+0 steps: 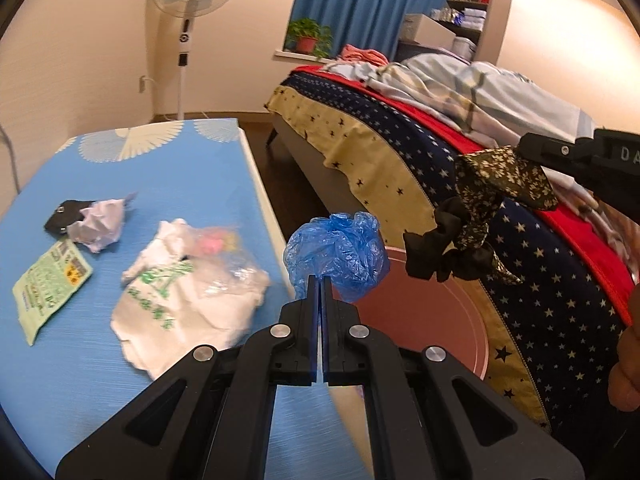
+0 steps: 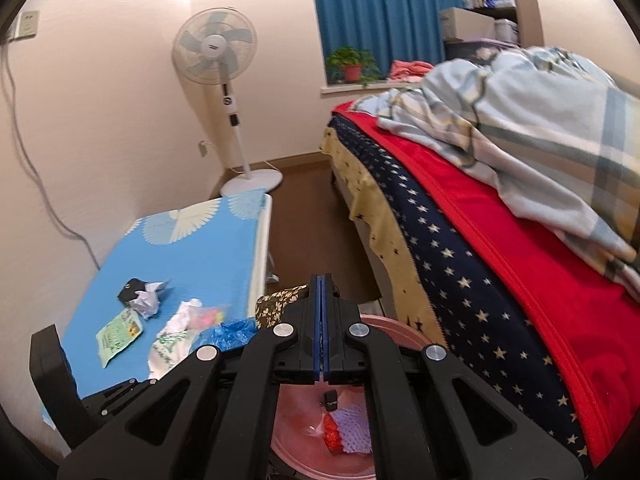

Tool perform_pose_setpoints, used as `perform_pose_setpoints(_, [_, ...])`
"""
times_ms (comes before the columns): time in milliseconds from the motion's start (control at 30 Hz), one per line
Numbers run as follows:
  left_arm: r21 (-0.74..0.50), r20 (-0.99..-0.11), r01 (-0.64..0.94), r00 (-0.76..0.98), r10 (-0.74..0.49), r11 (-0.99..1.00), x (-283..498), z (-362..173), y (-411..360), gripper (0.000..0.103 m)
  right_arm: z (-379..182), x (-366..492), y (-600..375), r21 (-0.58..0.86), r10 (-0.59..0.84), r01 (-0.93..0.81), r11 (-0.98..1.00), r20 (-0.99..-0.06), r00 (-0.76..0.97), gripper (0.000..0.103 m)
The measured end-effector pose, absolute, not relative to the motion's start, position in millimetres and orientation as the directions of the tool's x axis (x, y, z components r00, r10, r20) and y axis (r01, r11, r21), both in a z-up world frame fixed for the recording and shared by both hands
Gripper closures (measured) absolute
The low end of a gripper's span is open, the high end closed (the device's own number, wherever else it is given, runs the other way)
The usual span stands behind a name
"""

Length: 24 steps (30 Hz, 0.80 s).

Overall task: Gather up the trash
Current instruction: 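Carry ribbon in right tool and blue bag in left tool over pink bin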

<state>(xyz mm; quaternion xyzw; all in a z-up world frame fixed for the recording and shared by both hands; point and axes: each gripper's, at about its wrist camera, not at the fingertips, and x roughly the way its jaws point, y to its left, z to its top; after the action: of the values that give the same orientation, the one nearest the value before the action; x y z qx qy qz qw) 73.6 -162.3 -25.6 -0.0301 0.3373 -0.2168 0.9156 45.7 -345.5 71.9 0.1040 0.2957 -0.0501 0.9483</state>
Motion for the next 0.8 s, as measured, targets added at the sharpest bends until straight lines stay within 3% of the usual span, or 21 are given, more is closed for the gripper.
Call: perform_pose_setpoints(800, [-0.217, -0.688, 0.428, 0.571, -0.449, 0.877, 82.6, -73.7, -211.9, 0.102, 31.1, 60.8, -379.2, 0.18, -0.077, 0.266, 0.947, -0.676, 0.733, 0.103])
